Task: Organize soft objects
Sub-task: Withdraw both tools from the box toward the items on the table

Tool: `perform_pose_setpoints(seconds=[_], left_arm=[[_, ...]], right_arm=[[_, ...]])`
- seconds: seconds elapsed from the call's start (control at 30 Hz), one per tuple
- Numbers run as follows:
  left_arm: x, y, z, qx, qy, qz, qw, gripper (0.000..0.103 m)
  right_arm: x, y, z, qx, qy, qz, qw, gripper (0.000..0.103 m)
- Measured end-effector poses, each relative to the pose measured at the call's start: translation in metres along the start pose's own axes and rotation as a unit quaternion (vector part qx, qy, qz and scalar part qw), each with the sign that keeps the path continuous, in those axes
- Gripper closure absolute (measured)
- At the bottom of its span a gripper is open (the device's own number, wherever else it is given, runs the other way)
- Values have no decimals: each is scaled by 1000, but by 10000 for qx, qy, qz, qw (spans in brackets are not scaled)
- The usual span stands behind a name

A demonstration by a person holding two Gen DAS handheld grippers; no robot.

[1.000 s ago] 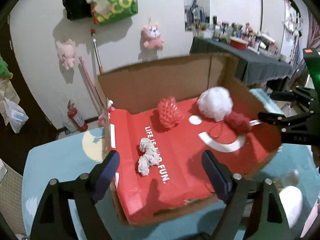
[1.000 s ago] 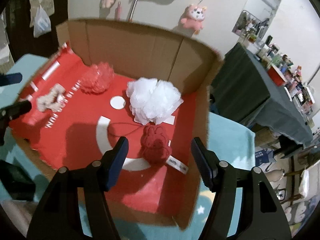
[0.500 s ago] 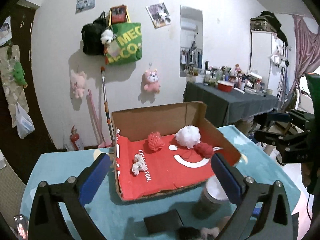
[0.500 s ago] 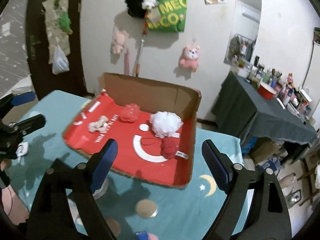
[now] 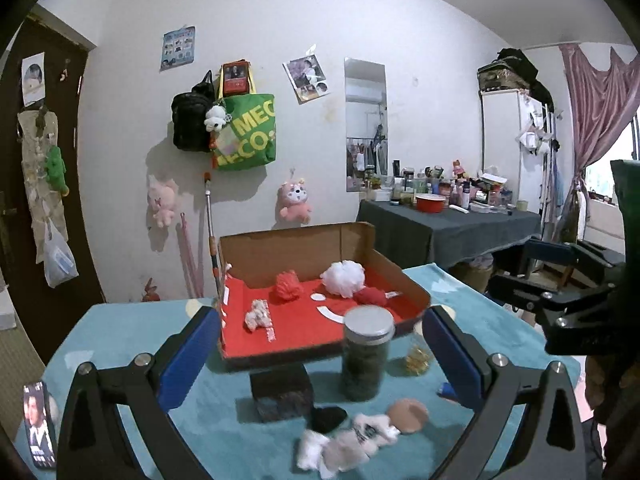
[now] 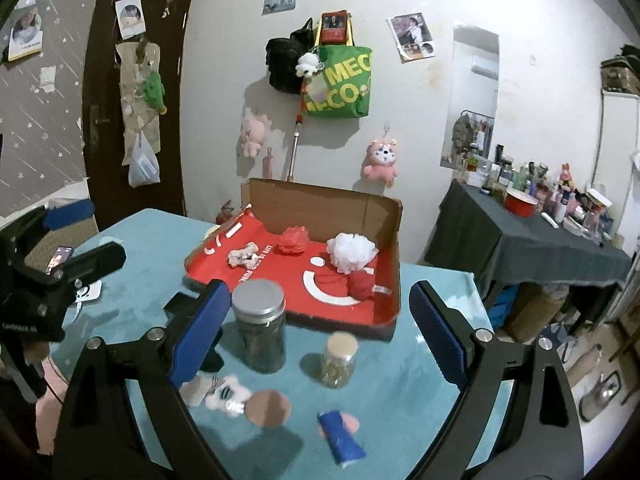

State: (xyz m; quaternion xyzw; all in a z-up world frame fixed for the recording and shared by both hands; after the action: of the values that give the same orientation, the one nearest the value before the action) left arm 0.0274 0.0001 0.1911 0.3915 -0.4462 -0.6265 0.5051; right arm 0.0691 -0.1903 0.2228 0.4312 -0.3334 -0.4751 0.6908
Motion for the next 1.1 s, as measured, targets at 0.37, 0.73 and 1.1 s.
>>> perform_pose_setpoints(seconds=[0.37, 0.73, 1.1], left_arm=[[8, -49, 14, 229, 215, 257, 9992, 0], [8, -97, 7, 45, 389, 454, 9982, 0], [9, -134, -11, -331, 513, 496, 9969, 0]], right_arm=[[-19, -61, 32, 457, -470, -187, 9977, 10], [-20, -114, 20, 359, -630, -536, 9959, 9], [-17, -156, 1, 3, -669, -737, 9950, 9]])
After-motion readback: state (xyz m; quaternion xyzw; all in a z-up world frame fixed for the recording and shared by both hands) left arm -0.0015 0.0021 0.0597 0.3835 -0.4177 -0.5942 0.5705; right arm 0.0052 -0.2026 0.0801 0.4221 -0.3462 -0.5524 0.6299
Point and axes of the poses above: each gripper's, at about its wrist camera, not at the fingertips, and z roughly against the way its jaws point, x to its right, y to its top, the point moved 1 cm from there along -z, roughly the way its jaws point, and after that the axes turned 1 degree about y, right-handed, at the moved point
